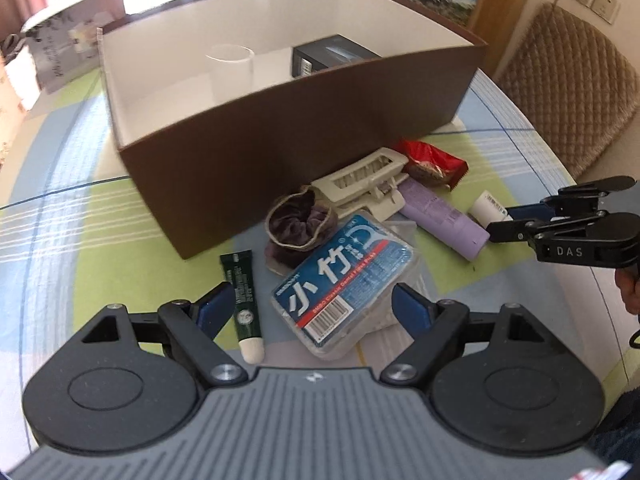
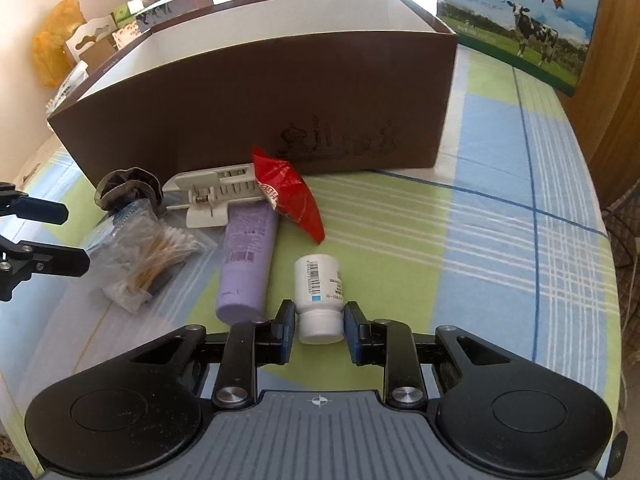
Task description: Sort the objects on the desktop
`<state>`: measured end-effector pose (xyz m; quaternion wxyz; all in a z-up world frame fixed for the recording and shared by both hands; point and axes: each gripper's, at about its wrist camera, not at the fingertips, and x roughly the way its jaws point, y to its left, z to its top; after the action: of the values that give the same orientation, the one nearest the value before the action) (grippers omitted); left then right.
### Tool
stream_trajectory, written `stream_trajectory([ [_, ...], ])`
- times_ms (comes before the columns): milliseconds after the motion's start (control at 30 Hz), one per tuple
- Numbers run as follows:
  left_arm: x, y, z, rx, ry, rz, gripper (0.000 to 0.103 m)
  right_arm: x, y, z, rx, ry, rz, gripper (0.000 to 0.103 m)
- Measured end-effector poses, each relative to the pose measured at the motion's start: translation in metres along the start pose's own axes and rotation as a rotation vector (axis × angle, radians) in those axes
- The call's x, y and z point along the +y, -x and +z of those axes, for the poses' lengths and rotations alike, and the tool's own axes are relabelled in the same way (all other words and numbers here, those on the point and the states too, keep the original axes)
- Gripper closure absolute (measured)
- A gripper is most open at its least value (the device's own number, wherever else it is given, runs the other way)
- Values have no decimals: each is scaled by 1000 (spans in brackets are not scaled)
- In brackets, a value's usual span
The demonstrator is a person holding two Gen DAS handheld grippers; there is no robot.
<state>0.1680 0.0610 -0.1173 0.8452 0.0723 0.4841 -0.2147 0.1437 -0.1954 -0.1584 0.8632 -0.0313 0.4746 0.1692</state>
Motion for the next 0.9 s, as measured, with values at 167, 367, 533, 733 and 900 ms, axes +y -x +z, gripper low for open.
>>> stream_trajectory([
  [167, 1, -11, 5, 16, -53, -58, 21, -14, 8, -7, 12, -69, -33, 79],
  [367, 3, -20, 7, 42, -67, -127, 27, -29, 20, -15, 20, -143, -76, 79],
  [533, -2, -15, 6, 70, -48, -202, 41, -32, 27, -21, 26, -156, -86, 79],
  [733, -21, -13, 7, 73, -78, -226, 44, -33, 32, -27, 29, -172, -94, 79],
  [900, -29, -22, 18, 58, -120, -221, 44, -34, 35, -30, 28, -185, -105, 79],
])
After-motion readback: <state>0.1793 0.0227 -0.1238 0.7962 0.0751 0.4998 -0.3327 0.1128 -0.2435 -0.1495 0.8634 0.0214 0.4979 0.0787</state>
